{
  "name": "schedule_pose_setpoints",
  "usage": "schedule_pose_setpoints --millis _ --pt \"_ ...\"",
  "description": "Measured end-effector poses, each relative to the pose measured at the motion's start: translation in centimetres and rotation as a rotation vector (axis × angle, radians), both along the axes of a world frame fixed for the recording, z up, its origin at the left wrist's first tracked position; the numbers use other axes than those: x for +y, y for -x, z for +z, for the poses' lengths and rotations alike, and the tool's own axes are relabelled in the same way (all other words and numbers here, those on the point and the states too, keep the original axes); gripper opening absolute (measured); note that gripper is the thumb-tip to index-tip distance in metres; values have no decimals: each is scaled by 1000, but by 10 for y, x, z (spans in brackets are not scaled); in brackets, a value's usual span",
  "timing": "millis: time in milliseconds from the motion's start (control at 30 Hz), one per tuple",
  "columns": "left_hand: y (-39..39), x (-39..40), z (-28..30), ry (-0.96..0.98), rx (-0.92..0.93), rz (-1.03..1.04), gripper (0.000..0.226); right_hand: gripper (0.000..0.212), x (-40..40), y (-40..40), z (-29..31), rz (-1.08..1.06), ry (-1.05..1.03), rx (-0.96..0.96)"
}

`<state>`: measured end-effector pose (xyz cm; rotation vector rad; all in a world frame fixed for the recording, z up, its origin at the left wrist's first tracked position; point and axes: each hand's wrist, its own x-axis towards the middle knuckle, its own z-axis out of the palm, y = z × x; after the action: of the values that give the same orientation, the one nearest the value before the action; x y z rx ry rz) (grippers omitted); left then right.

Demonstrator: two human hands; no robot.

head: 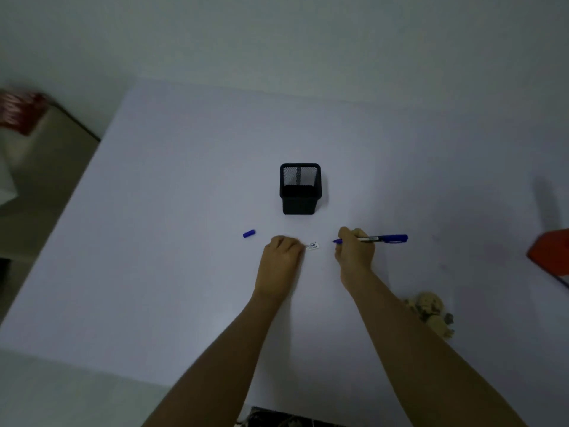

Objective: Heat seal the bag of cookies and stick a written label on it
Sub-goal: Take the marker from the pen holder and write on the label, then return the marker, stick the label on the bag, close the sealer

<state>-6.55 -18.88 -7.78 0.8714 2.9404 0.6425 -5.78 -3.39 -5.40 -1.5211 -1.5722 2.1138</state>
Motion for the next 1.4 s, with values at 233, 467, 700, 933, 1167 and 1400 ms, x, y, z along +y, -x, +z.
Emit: schedule_pose_setpoints --millis 233,467,700,933,1167,1400 --pt "20 -10 13 -6 -31 17 22 35 -7 -11 19 -107 225 8" --pt "32 -51 20 72 -173 352 41 27 -12 -6 44 224 263 53" --pt "32 -58 29 -135 -336 451 14 22 -16 -6 75 277 390 111" --pt "31 -64 84 -551 -299 514 10 18 -36 6 136 417 286 261" --pt "39 -60 183 -946 -355 435 20 19 -57 11 198 449 268 445" --pt "31 -73 257 -994 -323 237 38 11 -68 5 262 551 227 616"
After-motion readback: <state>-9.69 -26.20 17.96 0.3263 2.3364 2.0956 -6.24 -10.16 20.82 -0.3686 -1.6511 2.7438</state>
